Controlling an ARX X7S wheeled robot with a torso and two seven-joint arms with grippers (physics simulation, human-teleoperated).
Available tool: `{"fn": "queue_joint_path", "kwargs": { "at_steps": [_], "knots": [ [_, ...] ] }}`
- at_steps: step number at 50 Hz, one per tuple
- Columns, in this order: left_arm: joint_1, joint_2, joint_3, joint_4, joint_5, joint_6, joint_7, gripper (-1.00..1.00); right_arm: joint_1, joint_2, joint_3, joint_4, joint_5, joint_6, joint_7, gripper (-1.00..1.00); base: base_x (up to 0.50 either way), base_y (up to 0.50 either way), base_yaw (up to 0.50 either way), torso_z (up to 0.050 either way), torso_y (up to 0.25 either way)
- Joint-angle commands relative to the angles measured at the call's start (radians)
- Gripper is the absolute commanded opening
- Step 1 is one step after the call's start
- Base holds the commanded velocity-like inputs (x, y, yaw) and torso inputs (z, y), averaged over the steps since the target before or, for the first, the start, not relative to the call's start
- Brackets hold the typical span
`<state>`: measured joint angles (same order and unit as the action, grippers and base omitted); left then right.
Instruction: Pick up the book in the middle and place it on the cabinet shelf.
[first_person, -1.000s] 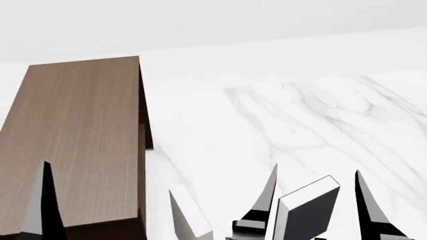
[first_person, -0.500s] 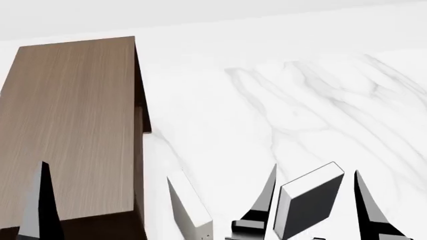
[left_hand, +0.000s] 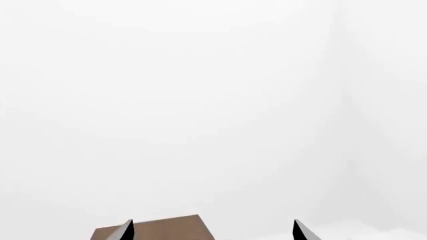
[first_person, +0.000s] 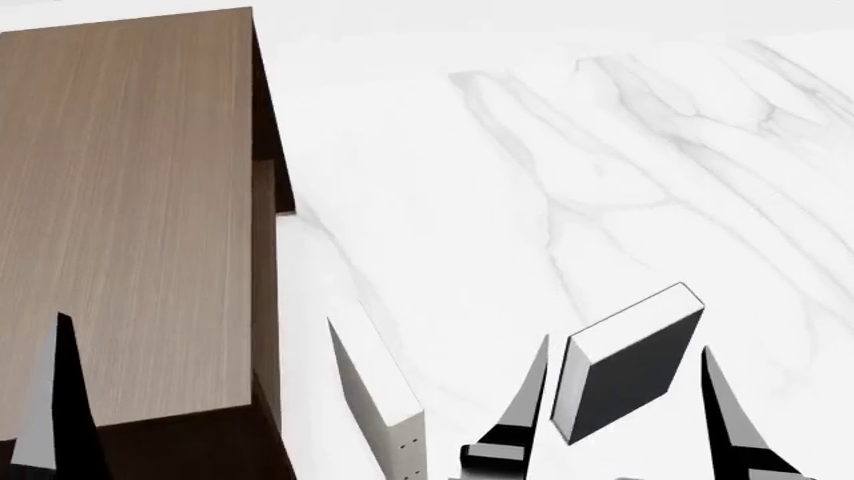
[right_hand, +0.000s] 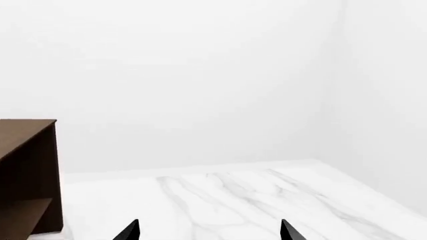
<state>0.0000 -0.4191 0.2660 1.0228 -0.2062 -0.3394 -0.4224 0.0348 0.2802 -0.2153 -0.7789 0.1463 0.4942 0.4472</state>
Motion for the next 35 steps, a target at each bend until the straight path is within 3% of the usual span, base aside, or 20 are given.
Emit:
{"fn": "queue_joint_path", "kwargs": {
  "at_steps": [1, 4, 6, 9, 12, 19, 25, 29, 35],
  "knots": [
    [-0.079, -0.18, 0.066, 0.023, -0.192, 0.037, -0.274, 1.0, 0.001, 0.006, -0.005, 0.0, 0.004, 0.002, 0.005, 1.0, 0.0, 0.0, 0.0, 0.0, 0.0],
    [-0.14, -0.271, 0.132, 0.023, -0.26, 0.024, -0.407, 1.0, 0.001, 0.007, -0.007, 0.001, 0.004, 0.003, 0.006, 1.0, 0.0, 0.0, 0.0, 0.0, 0.0],
    [-0.189, -0.307, 0.148, 0.023, -0.389, 0.007, -0.491, 1.0, 0.006, 0.007, -0.01, -0.007, 0.004, 0.013, 0.009, 1.0, 0.0, 0.0, 0.0, 0.0, 0.0],
    [-0.301, -0.421, 0.287, 0.024, -0.468, 0.043, -0.643, 1.0, 0.013, 0.01, -0.022, -0.037, -0.005, 0.044, 0.018, 1.0, 0.0, 0.0, 0.0, 0.0, 0.0],
    [-0.374, -0.467, 0.371, 0.022, -0.52, 0.04, -0.75, 1.0, 0.019, 0.031, -0.04, -0.056, -0.022, 0.076, 0.015, 1.0, 0.0, 0.0, 0.0, 0.0, 0.0],
    [-0.364, -0.466, 0.378, -0.006, -0.531, 0.07, -0.747, 1.0, 0.136, -0.014, 0.032, -0.125, 0.048, 0.207, 0.04, 1.0, 0.0, 0.0, 0.0, 0.0, 0.0],
    [-0.351, -0.459, 0.384, -0.05, -0.514, 0.097, -0.721, 1.0, 0.521, -0.109, 0.045, -0.085, 0.038, 0.564, 0.127, 1.0, 0.0, 0.0, 0.0, 0.0, 0.0],
    [-0.342, -0.449, 0.391, -0.081, -0.501, 0.114, -0.703, 1.0, 0.769, -0.17, 0.073, 0.098, 0.047, 0.69, 0.136, 1.0, 0.0, 0.0, 0.0, 0.0, 0.0],
    [-0.346, -0.427, 0.413, -0.095, -0.485, 0.105, -0.692, 1.0, 1.002, -0.218, 0.107, 0.456, 0.069, 0.638, 0.097, 1.0, 0.0, 0.0, 0.0, 0.0, 0.0]
  ]
}}
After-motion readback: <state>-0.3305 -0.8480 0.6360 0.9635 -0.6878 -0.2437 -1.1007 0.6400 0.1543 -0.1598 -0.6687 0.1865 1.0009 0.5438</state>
